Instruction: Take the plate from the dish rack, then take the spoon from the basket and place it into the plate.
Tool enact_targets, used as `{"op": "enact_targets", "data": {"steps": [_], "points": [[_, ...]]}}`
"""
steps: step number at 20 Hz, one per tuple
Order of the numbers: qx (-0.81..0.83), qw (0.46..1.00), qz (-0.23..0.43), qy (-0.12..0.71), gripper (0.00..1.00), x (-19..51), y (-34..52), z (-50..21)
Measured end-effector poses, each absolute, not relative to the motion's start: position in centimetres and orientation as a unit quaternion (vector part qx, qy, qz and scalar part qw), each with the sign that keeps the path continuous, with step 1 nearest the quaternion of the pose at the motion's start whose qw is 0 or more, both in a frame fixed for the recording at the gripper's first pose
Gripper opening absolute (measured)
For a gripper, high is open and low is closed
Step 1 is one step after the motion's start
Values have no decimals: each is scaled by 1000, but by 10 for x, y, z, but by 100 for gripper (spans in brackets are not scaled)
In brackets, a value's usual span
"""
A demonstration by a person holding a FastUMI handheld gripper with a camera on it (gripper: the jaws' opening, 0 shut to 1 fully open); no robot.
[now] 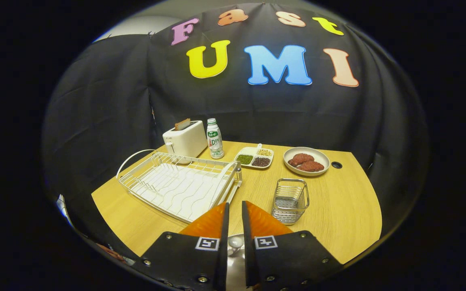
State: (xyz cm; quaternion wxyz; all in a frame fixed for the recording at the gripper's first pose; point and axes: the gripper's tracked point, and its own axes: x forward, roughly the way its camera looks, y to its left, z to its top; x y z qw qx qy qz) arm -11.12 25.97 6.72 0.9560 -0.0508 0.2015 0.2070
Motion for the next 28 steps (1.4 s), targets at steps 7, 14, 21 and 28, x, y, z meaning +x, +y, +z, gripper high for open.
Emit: {"op": "enact_targets", "data": {"steps": [7, 14, 21, 28], "points": [[-48, 981, 138, 124, 64, -104, 197, 130], [13, 997, 70, -31, 64, -105, 137, 258], [3, 997, 23, -76, 96, -104, 79, 252], [-26, 998, 28, -45, 96, -90, 39, 162]]}}
